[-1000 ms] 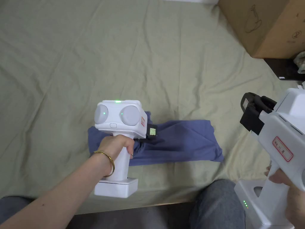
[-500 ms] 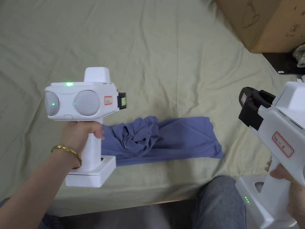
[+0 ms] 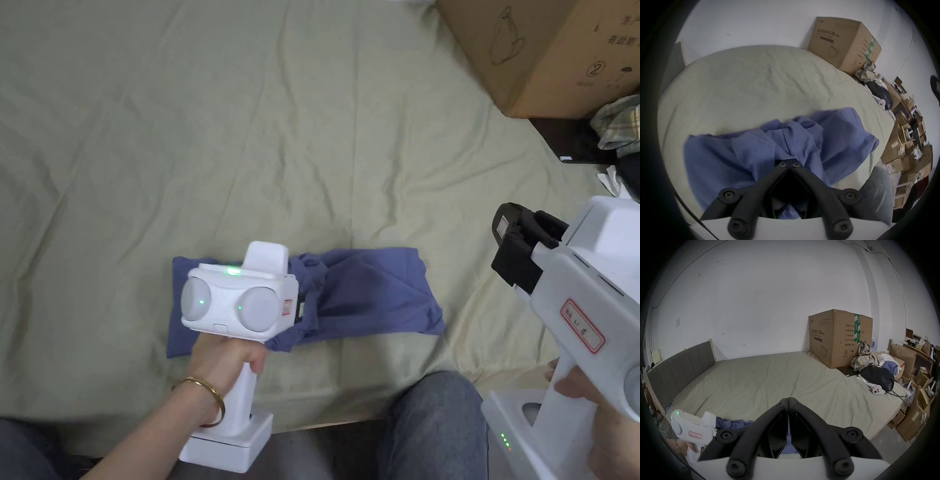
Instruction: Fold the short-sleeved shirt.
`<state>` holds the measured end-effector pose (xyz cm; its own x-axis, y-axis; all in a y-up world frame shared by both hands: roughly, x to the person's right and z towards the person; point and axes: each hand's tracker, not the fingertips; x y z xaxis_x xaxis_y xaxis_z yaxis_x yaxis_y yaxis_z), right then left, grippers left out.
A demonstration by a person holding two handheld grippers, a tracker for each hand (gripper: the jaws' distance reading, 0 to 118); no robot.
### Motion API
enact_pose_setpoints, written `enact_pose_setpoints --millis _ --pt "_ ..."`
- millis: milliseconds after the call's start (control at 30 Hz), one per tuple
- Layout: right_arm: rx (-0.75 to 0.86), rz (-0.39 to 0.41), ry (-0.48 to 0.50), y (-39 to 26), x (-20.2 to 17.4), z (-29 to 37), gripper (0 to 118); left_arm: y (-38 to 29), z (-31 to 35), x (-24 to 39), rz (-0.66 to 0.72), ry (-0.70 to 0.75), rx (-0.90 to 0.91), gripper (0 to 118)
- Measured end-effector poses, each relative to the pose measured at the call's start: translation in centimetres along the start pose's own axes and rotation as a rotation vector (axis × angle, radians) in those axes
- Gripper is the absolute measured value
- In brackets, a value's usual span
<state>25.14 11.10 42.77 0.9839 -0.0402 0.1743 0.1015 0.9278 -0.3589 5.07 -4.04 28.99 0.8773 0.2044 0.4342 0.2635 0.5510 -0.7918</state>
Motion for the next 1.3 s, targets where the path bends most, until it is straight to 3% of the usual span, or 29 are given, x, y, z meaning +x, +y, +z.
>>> enact_pose_setpoints --millis 167,267,367,567,600,667,733,800,900,1167,1267,1300 --pt "-0.003 0.000 -0.019 -0.2 0.8 0.5 0 0.5 -1.3 1.9 0.057 0.012 0.007 0" --pt "-0.002 -0.006 -0.027 -0.1 0.9 0.4 0 1.7 -0.9 2.5 0.138 -0.139 0.004 0" --pt "0.003 -0.006 -0.028 0.2 1.0 0.5 0 2.9 -0.4 4.1 0.131 -0.234 -0.003 0" --pt "0.027 0.020 -0.012 1.1 0.6 0.8 0 7.2 5.2 1.9 0.138 -0.281 0.207 0" --pt "0.032 0.020 -0.006 1.2 0.5 0.9 0 7.7 6.2 0.8 0.134 -0.261 0.242 3" --pt "0.039 0.021 0.003 1.4 0.3 0.8 0 8.2 8.1 -1.8 0.129 -0.210 0.280 31" --pt "0.046 0.023 0.014 1.6 -0.1 0.8 0 8.3 9.1 -4.6 0.130 -0.194 0.290 80" --pt "0.050 0.024 0.024 1.8 -0.5 0.6 0 8.0 9.9 -7.7 0.156 -0.146 0.277 113" --pt "0.049 0.022 0.037 1.8 -1.0 0.3 0 6.7 9.6 -12.6 0.216 -0.138 0.257 118" --pt "0.012 0.038 0.058 1.4 -2.4 -0.7 0 1.8 5.0 -23.1 0.516 -0.339 0.054 118" --pt "-0.007 0.051 0.059 1.3 -2.8 -1.1 0 0.5 3.4 -25.3 0.639 -0.435 0.055 118" --pt "-0.011 0.052 0.059 1.3 -2.8 -1.2 0 0.0 4.7 -22.8 0.678 -0.473 0.047 118"
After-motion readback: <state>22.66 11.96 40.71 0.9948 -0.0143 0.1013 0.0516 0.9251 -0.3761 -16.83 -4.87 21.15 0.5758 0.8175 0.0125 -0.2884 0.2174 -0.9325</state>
